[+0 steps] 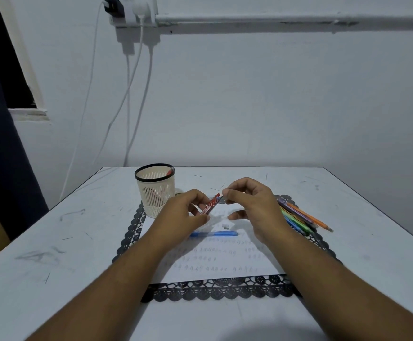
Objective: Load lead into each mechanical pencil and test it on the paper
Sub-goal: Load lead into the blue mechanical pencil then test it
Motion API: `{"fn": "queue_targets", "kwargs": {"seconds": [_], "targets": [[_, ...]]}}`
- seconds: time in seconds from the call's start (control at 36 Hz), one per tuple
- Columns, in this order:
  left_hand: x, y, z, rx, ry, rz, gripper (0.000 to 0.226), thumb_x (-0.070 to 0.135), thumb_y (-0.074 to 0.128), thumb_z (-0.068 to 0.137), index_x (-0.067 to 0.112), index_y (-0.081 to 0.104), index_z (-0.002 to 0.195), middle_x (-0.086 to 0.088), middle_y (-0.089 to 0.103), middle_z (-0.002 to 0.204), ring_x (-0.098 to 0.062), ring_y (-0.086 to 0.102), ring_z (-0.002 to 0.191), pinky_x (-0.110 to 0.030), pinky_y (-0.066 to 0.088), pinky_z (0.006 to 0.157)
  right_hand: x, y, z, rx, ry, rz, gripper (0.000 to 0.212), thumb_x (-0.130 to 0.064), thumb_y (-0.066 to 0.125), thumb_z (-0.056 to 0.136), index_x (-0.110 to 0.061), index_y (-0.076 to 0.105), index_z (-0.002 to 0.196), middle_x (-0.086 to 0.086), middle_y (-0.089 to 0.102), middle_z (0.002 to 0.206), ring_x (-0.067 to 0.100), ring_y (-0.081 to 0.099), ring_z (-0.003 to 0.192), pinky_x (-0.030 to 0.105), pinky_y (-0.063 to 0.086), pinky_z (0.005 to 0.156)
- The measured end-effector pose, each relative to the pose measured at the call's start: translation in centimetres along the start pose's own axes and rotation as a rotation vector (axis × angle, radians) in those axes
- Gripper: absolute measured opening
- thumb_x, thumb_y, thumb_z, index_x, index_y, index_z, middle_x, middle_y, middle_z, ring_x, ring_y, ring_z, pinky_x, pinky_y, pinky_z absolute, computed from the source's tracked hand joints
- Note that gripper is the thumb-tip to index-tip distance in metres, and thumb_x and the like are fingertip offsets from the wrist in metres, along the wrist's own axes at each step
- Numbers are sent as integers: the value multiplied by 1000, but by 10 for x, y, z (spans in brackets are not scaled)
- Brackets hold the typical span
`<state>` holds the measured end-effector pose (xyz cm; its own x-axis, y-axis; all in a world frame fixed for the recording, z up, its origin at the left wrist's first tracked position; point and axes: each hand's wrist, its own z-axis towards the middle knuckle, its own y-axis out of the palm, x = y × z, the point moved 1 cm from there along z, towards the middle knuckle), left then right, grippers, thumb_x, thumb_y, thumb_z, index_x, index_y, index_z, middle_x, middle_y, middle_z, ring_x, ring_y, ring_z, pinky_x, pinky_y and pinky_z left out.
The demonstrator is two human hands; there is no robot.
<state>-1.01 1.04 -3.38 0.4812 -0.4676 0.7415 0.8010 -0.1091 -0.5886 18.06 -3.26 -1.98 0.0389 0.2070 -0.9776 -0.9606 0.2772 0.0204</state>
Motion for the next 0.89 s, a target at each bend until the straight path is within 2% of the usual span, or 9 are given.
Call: {"fn": "queue_targets", "kwargs": {"seconds": [0.17,0.39,0.64,0.89], "targets": [[-1,0,-1,-4,-7,-14,29,17,83,85,37,68,100,17,70,100,-3,66,88,-25,54,77,-2,0,-2,-26,-2,26,8,-12,80,89,-11,75,95,5,77,88,17,74,78,37,63,62],[1,0,-1,2,1,-33,28,17,82,85,37,68,98,15,70,99,-5,66,87,-29,56,77,-4,0,-3,-39,-54,-24,7,-7,78,91,-14,79,93,-3,79,86,13,75,83,34,64,62],[2,1,-1,-6,-12,-35,27,18,82,86,36,68,99,15,70,99,-1,65,85,-20,52,70,-2,-2,-2,11,-88,-69,9,-13,76,94,-20,80,92,-8,78,90,12,74,86,32,63,62],[-1,2,-2,5,15,-45,27,18,83,85,37,69,98,15,70,98,-2,65,85,-30,57,77,-3,2,-7,-73,26,-101,6,-13,80,90,-16,79,95,0,78,86,15,72,75,34,63,63]]}}
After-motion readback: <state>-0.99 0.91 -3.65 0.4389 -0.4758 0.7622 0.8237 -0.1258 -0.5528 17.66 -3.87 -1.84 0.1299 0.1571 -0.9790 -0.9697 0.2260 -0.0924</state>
